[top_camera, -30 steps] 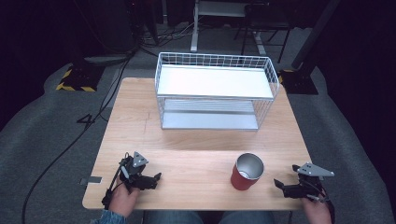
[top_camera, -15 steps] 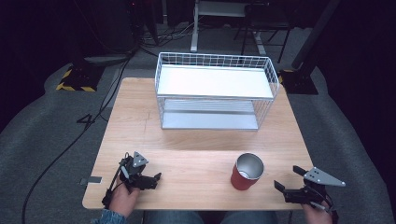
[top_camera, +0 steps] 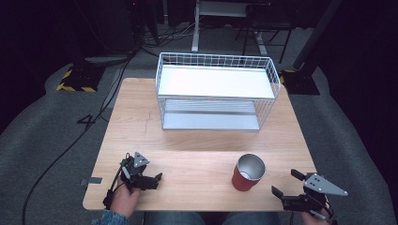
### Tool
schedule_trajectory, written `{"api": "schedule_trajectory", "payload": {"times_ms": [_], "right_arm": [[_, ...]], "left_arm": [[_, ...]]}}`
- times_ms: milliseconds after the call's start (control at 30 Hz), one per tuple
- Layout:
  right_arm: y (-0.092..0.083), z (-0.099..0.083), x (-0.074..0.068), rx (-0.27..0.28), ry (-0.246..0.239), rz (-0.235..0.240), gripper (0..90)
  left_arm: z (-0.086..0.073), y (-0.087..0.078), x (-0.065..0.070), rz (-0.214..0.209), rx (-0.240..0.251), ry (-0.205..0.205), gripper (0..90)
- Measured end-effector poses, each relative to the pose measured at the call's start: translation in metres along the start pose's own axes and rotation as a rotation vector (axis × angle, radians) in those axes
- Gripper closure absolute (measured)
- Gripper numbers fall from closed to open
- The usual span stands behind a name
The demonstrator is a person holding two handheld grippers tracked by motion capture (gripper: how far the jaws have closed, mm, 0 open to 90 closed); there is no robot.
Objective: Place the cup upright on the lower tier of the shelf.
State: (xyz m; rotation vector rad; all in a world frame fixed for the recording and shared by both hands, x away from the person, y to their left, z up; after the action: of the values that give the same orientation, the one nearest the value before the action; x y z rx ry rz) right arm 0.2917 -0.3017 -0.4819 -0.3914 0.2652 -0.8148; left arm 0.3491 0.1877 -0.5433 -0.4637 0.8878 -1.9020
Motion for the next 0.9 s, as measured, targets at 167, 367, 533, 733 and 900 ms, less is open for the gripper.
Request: {"api": "schedule_trajectory", "payload": {"times_ms": [167, 367, 533, 733, 900], "right_arm": [[0.002, 0.002, -0.013, 0.004, -0.004, 0.028, 0.0], [0.006, 0.003, -0.023, 0.009, -0.007, 0.049, 0.0], [0.017, 0.006, -0.030, 0.015, -0.011, 0.068, 0.0], [0.036, 0.003, -0.038, -0.005, -0.006, 0.083, 0.0], [0.050, 0.000, -0.043, -0.026, -0.006, 0.100, 0.0]], "left_arm": [[0.000, 0.000, 0.000, -0.001, -0.001, -0.001, 0.0], [0.000, 0.000, 0.000, -0.001, 0.000, 0.000, 0.0], [0.000, 0.000, 0.000, 0.000, 0.000, -0.001, 0.0], [0.000, 0.000, 0.000, 0.000, 0.001, -0.002, 0.0], [0.001, 0.001, 0.000, 0.000, 0.001, -0.003, 0.0]]}}
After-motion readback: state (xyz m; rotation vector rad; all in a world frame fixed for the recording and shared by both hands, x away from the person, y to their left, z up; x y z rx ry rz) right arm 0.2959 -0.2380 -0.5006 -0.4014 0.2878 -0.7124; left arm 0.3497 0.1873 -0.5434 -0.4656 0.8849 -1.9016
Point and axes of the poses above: each handheld gripper's, and its own axes: y roughly forward along the jaws, z roughly out of its top, x roughly to its right, the point moved 5 cm from there along y, roughly forward along the jaws, and after that the axes turned 6 degrees about z, right-handed, at the moved point
